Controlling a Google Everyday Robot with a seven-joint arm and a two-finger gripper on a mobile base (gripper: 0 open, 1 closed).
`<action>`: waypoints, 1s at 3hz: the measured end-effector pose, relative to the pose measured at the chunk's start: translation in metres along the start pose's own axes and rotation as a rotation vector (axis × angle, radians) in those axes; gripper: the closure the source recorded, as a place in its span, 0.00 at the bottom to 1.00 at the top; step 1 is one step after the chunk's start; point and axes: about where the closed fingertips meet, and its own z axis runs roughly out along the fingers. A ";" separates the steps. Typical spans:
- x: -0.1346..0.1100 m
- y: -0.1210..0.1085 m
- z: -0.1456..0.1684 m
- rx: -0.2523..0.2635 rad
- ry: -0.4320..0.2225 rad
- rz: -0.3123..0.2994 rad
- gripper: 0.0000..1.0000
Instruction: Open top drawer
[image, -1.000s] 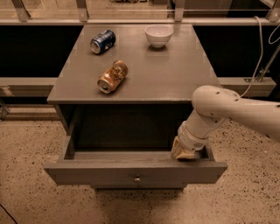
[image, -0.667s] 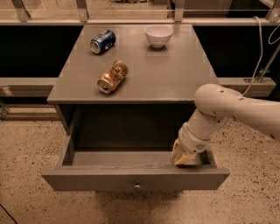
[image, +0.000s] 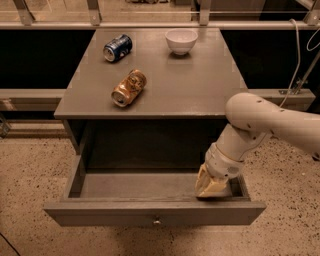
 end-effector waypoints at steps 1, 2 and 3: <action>-0.006 0.008 -0.004 -0.033 -0.042 -0.002 1.00; -0.011 0.011 -0.015 -0.014 -0.072 -0.020 1.00; -0.016 0.007 -0.046 0.109 -0.103 -0.077 1.00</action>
Offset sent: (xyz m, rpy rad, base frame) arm -0.0067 -0.0019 0.0357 0.1135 0.0001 0.0087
